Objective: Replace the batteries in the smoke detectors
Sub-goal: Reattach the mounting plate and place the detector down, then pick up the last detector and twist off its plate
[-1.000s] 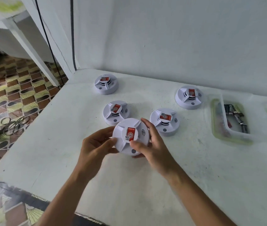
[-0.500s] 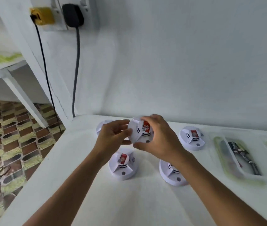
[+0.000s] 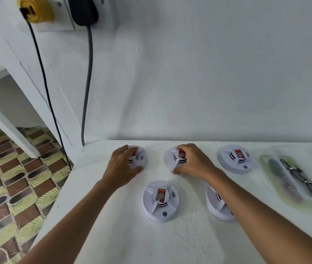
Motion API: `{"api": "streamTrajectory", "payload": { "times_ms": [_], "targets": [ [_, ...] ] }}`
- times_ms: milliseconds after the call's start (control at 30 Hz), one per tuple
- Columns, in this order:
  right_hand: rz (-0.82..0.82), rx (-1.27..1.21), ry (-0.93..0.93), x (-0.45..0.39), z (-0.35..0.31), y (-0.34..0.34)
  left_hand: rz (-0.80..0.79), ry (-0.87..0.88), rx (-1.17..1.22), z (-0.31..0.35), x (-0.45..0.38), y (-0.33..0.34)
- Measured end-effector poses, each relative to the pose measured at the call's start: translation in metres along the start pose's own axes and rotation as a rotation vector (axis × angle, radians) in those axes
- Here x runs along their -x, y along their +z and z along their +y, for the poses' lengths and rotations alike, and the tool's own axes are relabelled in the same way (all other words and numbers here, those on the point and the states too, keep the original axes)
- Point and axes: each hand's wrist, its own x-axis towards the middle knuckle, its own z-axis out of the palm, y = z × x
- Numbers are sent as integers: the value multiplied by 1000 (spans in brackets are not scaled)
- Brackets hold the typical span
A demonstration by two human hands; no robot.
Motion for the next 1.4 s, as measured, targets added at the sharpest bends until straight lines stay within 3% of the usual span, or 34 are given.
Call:
{"api": "streamTrajectory", "payload": {
  "times_ms": [433,567,667,867,1000,1100,1200,1267,1400],
  "targets": [
    [-111,40,-2,4,4,-14,-86,-59,-145,19,-14,-5],
    [122,-196,0,23,12,-51,-102,66,-124,89,-29,2],
    [295,-254,18,49,38,-92,-225,210,-71,170,-41,36],
    [365,-311,6,100,83,-135,-472,230,-207,260,-50,129],
    [382,-354,-13,116,118,-150,-375,206,-301,265,-56,174],
    [393,-406,-22,117,133,-156,-215,194,4,265,-50,171],
    [413,-488,6,110,135,-156,-228,-80,671,279,-36,140],
    [315,-531,20,106,130,-153,-326,-233,1103,285,-28,123],
    [215,-527,-117,103,111,-141,-357,-324,1374,284,-13,97]
  ]
}}
